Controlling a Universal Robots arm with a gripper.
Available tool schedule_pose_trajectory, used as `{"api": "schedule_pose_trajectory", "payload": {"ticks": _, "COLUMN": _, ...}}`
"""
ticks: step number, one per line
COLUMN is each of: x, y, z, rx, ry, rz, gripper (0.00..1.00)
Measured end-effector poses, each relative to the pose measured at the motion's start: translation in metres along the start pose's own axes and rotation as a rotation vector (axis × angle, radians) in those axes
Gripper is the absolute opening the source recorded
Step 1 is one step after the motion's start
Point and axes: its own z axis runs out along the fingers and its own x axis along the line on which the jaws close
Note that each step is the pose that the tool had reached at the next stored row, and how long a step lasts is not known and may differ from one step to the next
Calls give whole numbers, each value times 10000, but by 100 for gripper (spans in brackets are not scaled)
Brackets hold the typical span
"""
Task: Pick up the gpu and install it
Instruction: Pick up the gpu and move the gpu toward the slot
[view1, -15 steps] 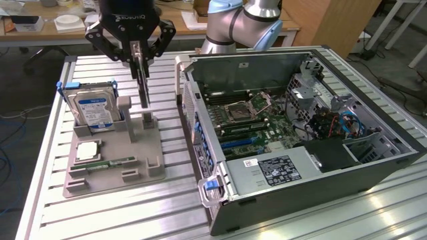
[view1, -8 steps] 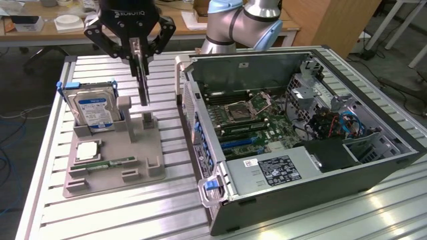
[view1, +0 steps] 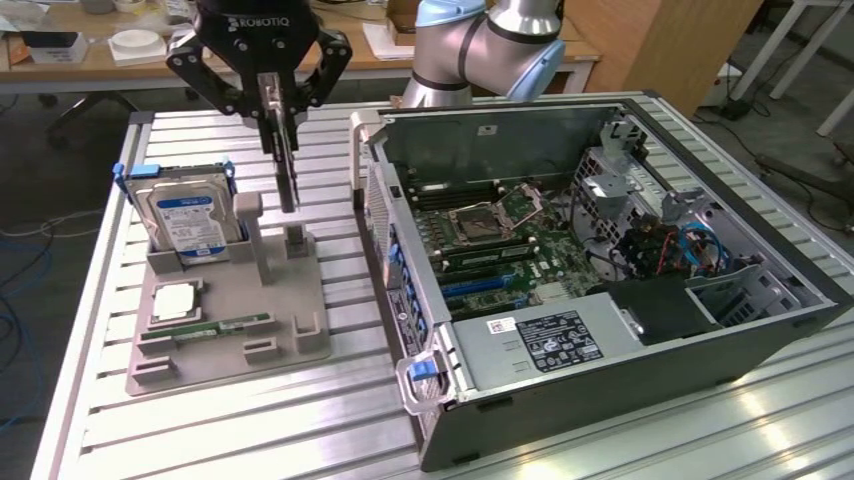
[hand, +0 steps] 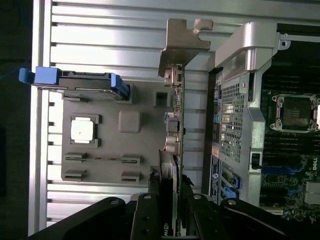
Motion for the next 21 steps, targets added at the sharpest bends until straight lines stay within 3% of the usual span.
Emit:
{"api": "schedule_pose_trajectory", "payload": {"ticks": 3, "x": 0, "y": 0, "z": -13, "rx": 111, "ry": 5, "rz": -2, "gripper": 26}}
{"api": "schedule_pose_trajectory", "payload": {"ticks": 7, "x": -1, "y": 2, "z": -47, "rx": 172, "ry": 5, "rz": -3, "gripper": 26}}
{"api": "schedule_pose_trajectory", "payload": {"ticks": 14, "x": -2, "y": 5, "z": -137, "rx": 180, "ry": 5, "rz": -3, "gripper": 26}}
{"api": "schedule_pose_trajectory", "payload": {"ticks": 21, "x": -3, "y": 5, "z": -140, "rx": 181, "ry": 5, "rz": -3, "gripper": 26}}
